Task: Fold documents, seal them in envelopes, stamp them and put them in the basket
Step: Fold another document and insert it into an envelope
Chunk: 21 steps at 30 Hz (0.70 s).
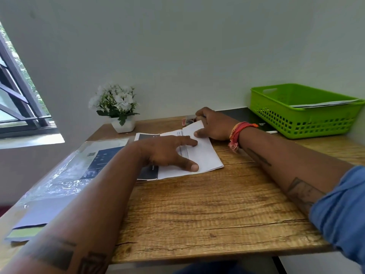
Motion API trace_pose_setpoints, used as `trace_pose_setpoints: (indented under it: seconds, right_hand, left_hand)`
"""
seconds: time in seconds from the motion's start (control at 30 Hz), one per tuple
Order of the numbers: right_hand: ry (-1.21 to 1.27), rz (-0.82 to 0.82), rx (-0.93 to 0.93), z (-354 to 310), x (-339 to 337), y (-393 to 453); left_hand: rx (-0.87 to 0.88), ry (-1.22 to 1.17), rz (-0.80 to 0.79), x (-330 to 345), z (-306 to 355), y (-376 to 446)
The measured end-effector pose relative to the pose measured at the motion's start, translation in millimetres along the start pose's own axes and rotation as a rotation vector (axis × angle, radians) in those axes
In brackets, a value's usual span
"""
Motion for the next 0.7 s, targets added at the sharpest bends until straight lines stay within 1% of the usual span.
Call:
trace_pose_setpoints:
  seconds: [0.1,0.23,0.37,0.43,0.5,0.6,0.7]
  right_hand:
    - [0.024,0.028,0.014,0.2,-6.7,-5.4]
    - [0.176,0.154,0.096,11.2,-17.5,-8.8]
    - [0.215,0.252,0.169,12.5,-26.6,-14.5]
    - [0.31,0.237,0.195,11.0,-26.7,-14.9]
    - [0.395,0.156,0.214,7.3,-24.1,-16.9]
    - [0.363,0.062,0.228,0.1,-20.4,-22.0]
    - [0.375,0.098,0.273,-6.1,-19.0,-25.2]
  left_hand:
    - [0.015,0.006,0.023,1.8,8.3,-3.9]
    - [0.03,-0.022,0.103,3.5,22.4,-11.2]
    - [0.036,-0.067,0.162,5.8,35.7,-15.4]
    - [0.046,-0.096,0.19,5.5,38.0,-16.3]
    - [0.068,-0.105,0.213,4.8,39.5,-16.9]
    - [0.106,-0.119,0.236,4.7,40.2,-15.9]
    - [0.131,-0.173,0.265,4.5,38.4,-12.5]
Point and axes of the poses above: each hand's wrist, its own y-axis towards the middle knuckle, its own x-axis out of the palm, z = x × y, the point moved 3 cm from there along y, towards the middle knuckle, and after that the axes turned 14 degrees about -x, right-handed, at the moved point
